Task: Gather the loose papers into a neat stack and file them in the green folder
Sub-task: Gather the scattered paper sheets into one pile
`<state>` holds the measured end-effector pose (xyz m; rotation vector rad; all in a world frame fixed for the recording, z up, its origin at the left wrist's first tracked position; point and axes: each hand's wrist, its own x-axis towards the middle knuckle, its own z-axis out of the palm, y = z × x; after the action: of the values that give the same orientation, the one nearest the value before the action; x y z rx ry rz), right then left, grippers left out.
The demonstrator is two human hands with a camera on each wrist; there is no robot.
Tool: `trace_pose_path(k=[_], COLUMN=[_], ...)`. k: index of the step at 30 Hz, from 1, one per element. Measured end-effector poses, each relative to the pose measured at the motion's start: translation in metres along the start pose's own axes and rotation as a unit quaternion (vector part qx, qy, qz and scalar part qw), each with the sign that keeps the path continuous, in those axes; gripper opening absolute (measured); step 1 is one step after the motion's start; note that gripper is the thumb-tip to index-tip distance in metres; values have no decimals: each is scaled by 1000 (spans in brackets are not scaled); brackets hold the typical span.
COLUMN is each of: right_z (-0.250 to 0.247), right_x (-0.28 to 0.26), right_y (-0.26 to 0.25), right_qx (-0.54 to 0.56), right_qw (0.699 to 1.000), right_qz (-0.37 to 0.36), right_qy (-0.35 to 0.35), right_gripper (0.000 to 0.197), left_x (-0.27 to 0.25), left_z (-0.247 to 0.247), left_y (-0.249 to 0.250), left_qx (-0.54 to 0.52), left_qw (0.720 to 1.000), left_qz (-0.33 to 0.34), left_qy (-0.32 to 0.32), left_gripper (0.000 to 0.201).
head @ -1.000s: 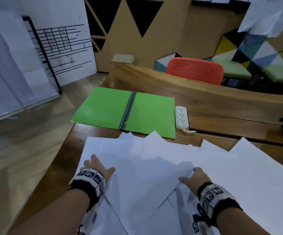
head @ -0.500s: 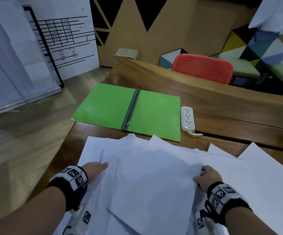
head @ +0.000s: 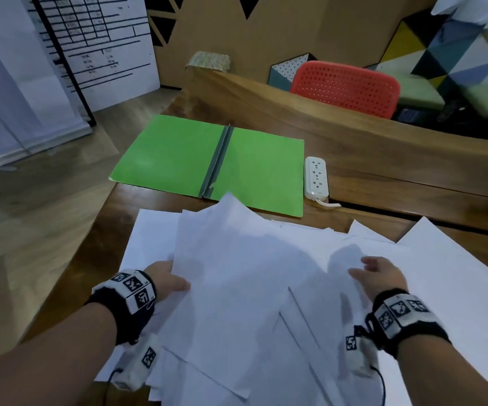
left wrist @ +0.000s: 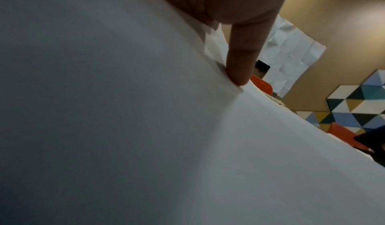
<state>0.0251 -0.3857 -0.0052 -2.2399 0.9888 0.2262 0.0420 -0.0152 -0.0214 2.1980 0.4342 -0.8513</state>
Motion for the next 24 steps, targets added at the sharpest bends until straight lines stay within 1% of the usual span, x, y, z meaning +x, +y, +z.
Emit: trace_pose_path(k=[1, 2, 3, 4, 5, 6, 7, 9, 10, 11, 12, 13, 14, 15, 16, 18, 19, 20, 22, 23, 24], right_z=[-18, -31, -40, -44, -44, -42, -40, -34, -30, -26, -22, -19, -18, -18, -20, -26, -28, -29, -29, -29, -30], right_x=[5, 12, 19, 27, 32, 30, 25, 7, 4, 2, -4, -8, -10, -10, -9, -10, -11, -13, -23, -25, -26], right_y=[15, 33, 52, 71, 85, 92, 91, 73, 67, 63, 56, 53, 52, 54, 57, 62, 65, 67, 65, 64, 62], right_qx=[-77, -167, -228, -259, -278, -268, -241, -220, -214, -213, -220, -220, -207, -175, -137, -77, -64, -50, -56, -84, -105], right_qw=[995, 980, 963, 953, 948, 952, 959, 966, 969, 971, 969, 968, 971, 978, 987, 996, 998, 998, 995, 992, 990], right_qz=[41, 90, 128, 144, 150, 151, 151, 134, 117, 92, 70, 59, 53, 47, 45, 31, 26, 19, 13, 1, -16], right_qy=[40, 61, 64, 55, 29, 13, -3, -22, -33, -56, -83, -101, -108, -100, -77, -16, -6, -19, -81, -92, -89], right_gripper=[61, 77, 95, 111, 122, 127, 127, 119, 110, 93, 72, 56, 51, 52, 52, 46, 45, 44, 40, 33, 26], left_x=[-1, -3, -5, -6, -7, -8, -9, -9, -9, -9, -9, -9, -9, -9, -9, -10, -10, -11, -12, -12, -12], left_z=[1, 2, 2, 3, 4, 4, 6, 9, 10, 12, 12, 13, 13, 13, 13, 15, 15, 16, 16, 16, 17], left_y=[1, 0, 0, -1, -2, -2, -2, -2, -2, -2, -2, -2, -3, -3, -3, -5, -5, -5, -5, -4, -4], left_qx=[-9, -18, -33, -51, -67, -76, -81, -71, -58, -42, -26, -13, -1, 5, 9, 6, 2, -2, -8, -9, -8], left_qw=[1000, 999, 998, 997, 995, 994, 994, 996, 998, 999, 1000, 1000, 1000, 1000, 1000, 1000, 1000, 1000, 1000, 1000, 1000], left_qz=[5, 14, 25, 34, 44, 49, 51, 34, 24, 18, 11, 7, 2, 1, -1, -4, -7, -9, -12, -13, -14], left_qy=[11, 22, 37, 49, 59, 62, 61, 39, 24, 13, 6, 3, 2, 3, 3, 9, 12, 14, 17, 17, 17], left_gripper=[38, 34, 28, 23, 19, 19, 22, 32, 37, 42, 45, 48, 49, 51, 51, 51, 51, 51, 52, 52, 52])
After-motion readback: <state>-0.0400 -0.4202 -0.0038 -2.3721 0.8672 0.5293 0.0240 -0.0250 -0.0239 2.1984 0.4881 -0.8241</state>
